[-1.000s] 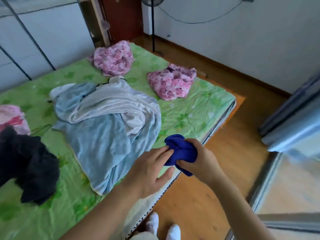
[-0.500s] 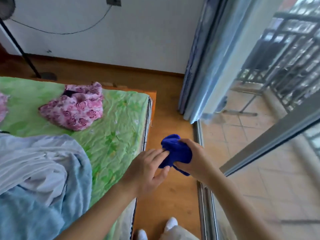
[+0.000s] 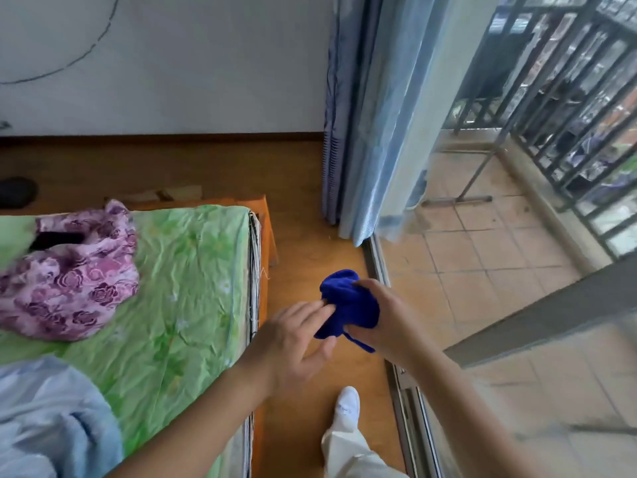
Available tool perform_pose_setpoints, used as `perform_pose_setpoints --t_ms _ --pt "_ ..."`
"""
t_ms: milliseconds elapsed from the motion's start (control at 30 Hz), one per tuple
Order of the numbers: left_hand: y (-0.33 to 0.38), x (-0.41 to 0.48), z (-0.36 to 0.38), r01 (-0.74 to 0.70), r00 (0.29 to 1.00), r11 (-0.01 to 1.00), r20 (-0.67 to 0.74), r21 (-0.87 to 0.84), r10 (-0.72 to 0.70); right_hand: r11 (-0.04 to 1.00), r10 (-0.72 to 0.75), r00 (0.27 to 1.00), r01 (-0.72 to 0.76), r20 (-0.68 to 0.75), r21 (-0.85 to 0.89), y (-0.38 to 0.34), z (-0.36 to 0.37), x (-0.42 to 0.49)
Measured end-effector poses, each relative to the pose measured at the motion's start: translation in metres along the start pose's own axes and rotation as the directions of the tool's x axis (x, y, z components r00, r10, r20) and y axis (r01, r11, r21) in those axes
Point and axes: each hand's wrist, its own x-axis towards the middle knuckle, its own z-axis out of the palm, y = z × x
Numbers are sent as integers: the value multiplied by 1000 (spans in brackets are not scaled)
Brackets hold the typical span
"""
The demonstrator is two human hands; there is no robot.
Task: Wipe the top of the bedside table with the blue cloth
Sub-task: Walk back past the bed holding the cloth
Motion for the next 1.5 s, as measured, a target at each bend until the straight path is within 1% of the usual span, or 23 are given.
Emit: perform_pose_setpoints --t_ms 67,167,300,467,633,800,867,967,1033,1133,1233,1333,1400,1500 --pt "-15 36 -11 23 1000 1000 -3 18 -23 999 -42 999 42 -4 5 1 -11 43" --pt "-41 86 -30 50 998 997 -49 55 -47 994 -110 994 110 5 6 -4 -28 110" --pt "-79 140 -53 106 990 994 -100 31 -103 986 -164 986 164 8 -9 -21 -43 193" --pt "-152 214 -68 124 982 992 -142 9 -122 991 -123 992 121 40 55 -29 -38 299" --pt "-227 304 -98 73 989 997 -129 -13 -74 993 -47 999 47 -3 112 -48 -56 410" --pt "-279 392 -124 -18 992 999 -125 -29 14 994 -9 997 17 -75 106 -59 -84 499" --pt "-298 426 -130 -32 991 999 -134 -42 26 994 7 996 3 -92 108 -58 -94 532" --pt "-330 474 -130 -42 990 996 -137 -75 31 996 27 995 -19 -93 93 -52 -101 587" --pt "-355 505 -127 -39 992 997 -119 -62 31 997 25 997 -19 -73 78 -45 -100 628" --pt "-393 555 -130 11 996 1000 -88 -5 -12 997 0 1000 2 -23 80 -33 -101 699" --pt "-426 607 -143 65 995 995 -76 70 -60 989 -32 999 29 18 146 -30 -110 769" --pt "-452 652 -161 134 989 986 -82 95 -127 971 -85 993 65 79 230 -38 -120 832" --pt "-468 676 -174 179 978 980 -120 88 -168 961 -120 985 85 122 262 -49 -124 873" --pt "-492 701 -189 264 945 965 -203 8 -256 961 -154 977 114 145 253 -69 -125 929"
